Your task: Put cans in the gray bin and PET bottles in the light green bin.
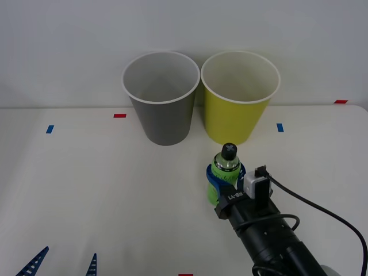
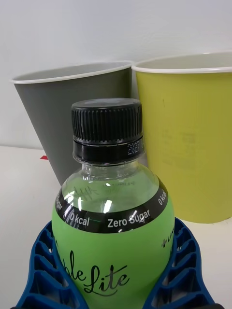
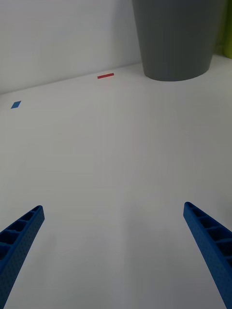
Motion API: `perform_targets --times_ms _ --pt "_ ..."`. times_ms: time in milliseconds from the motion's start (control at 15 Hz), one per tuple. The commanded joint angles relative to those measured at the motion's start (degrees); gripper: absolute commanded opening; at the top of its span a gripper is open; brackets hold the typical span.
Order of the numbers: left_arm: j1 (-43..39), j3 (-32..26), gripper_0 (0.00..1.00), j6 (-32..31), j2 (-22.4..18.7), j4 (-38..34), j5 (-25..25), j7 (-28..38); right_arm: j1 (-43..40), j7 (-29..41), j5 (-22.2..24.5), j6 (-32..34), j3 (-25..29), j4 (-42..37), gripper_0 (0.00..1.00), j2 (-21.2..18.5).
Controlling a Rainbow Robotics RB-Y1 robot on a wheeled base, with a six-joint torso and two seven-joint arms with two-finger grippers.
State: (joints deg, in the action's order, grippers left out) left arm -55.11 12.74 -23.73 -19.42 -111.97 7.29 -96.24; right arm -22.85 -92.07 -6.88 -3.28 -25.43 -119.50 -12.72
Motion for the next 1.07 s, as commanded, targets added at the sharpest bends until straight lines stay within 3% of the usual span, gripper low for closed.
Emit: perform_targets --times_ms 67,267,467,867,1067 --pt "0.0 0.0 1.0 0.0 0.0 0.0 0.0 0.0 0.0 0.3 0.7 -16.9 1.4 -10.9 0.0 0.7" --pt "0.0 0.0 1.0 0.0 0.0 0.0 0.0 0.0 2.1 1.0 0.9 -32.6 3.1 -20.4 0.0 2.5" --pt "0.0 0.0 1.0 0.0 0.0 0.0 0.0 0.0 7.8 2.0 0.6 -45.3 5.6 -25.1 0.0 4.6" --pt "0.0 0.0 1.0 0.0 0.0 0.0 0.0 0.0 17.5 5.0 -0.2 -59.7 10.0 -28.8 0.0 6.2" --pt "0.0 0.0 1.0 0.0 0.0 0.0 0.0 0.0 25.0 6.8 -1.5 -70.6 13.7 -30.5 0.0 7.3"
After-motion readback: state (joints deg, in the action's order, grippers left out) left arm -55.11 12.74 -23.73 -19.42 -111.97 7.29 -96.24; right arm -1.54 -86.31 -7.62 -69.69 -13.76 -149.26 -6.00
